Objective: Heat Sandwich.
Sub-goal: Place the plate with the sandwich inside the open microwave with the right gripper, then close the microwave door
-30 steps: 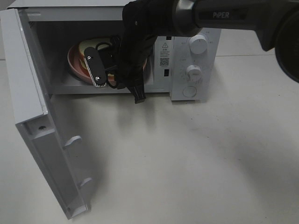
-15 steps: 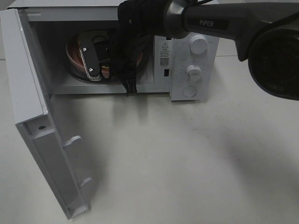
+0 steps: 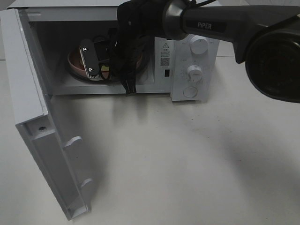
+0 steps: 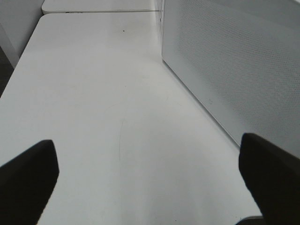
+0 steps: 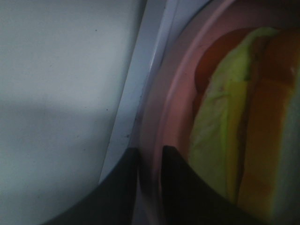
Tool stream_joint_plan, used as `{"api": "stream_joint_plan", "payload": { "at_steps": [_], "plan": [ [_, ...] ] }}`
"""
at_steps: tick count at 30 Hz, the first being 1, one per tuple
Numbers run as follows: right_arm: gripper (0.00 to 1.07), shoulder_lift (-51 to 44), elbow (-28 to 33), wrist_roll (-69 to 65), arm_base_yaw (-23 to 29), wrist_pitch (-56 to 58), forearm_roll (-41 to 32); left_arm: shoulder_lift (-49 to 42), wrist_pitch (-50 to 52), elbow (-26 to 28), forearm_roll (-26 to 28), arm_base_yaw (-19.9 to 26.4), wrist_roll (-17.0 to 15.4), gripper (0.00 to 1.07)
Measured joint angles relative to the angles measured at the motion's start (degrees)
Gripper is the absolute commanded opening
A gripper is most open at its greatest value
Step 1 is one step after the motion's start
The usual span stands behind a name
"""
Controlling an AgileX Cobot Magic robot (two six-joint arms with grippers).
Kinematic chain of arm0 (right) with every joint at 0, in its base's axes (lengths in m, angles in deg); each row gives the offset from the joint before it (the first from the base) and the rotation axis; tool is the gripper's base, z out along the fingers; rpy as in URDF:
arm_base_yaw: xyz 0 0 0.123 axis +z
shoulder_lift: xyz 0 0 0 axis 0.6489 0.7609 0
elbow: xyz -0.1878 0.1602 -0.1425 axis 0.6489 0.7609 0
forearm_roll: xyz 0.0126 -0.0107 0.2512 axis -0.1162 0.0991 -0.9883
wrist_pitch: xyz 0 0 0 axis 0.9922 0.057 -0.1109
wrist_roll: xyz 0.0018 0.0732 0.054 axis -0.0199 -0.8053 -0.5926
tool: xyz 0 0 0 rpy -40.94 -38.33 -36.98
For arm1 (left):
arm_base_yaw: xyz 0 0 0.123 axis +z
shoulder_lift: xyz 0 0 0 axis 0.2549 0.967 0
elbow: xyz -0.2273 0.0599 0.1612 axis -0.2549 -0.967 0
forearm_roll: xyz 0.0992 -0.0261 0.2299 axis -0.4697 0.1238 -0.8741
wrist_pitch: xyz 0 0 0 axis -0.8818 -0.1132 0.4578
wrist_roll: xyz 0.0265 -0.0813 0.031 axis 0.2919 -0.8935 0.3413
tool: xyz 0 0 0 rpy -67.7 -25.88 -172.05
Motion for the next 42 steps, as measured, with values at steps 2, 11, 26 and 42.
{"api": "stream_joint_plan", "payload": {
  "at_steps": [2, 11, 26, 42],
  "plan": [
    [0.47, 0.0, -0.1, -2.8, 0.0, -0.3, 0.0, 0.0, 0.0, 0.0, 0.0, 0.0, 0.0, 1.01],
    [0.82, -0.2, -0.4, -6.8, 0.0, 0.1, 0.1, 0.0, 0.0, 0.0, 0.0, 0.0, 0.0, 1.01],
    [0.79, -6.8, 11.5, -8.1, 0.0, -5.7, 0.6, 0.0, 0.0, 0.0, 0.0, 0.0, 0.0, 1.01],
    [0.76, -18.9, 31.6, -8.5, 0.0, -15.7, 2.1, 0.0, 0.0, 0.0, 0.0, 0.0, 0.0, 1.01]
  ]
}}
